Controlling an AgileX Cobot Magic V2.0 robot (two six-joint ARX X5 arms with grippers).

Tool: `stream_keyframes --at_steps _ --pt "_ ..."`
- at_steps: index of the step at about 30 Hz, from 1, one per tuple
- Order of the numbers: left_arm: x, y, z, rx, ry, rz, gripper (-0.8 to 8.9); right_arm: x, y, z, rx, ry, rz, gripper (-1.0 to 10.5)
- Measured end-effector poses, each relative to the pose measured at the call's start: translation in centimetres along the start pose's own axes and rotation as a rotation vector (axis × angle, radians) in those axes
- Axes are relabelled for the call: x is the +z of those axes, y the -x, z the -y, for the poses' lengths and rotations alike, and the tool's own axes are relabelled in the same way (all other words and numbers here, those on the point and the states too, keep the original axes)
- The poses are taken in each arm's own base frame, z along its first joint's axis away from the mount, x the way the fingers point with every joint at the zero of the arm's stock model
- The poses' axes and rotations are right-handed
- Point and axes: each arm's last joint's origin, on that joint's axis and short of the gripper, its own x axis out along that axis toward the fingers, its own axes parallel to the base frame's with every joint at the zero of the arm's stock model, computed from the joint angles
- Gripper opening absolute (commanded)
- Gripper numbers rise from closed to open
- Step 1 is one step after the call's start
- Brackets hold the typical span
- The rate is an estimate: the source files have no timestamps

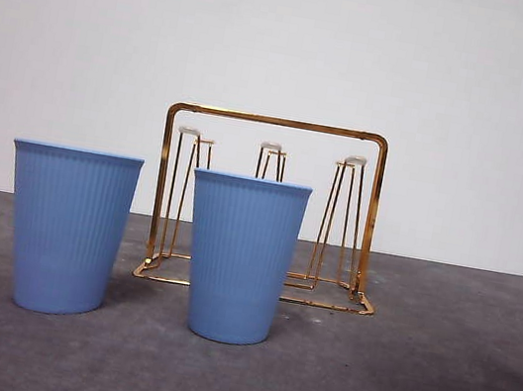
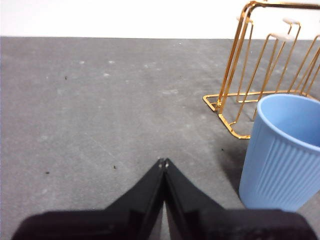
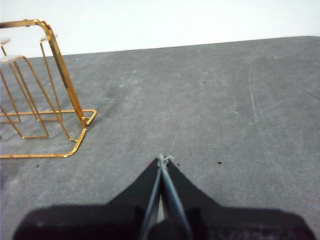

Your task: Pick up cup 1,put cup 1 in the cup rack,pick up cup 2,put cup 2 in the cup rack

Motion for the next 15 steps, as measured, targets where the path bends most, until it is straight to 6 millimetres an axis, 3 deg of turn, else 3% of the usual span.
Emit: stream_keyframes --at_steps 7,15 --pt "0.5 0.2 0.4 -0.119 0.125 -0.002 -0.06 0.5 0.2 -0.2 0.051 -0.115 0.005 -0.1" --pt "5.1 2.6 1.4 -0.183 0.221 -0.014 -0.06 6.1 2.5 -1.1 0.173 -0.188 0.069 -0.1"
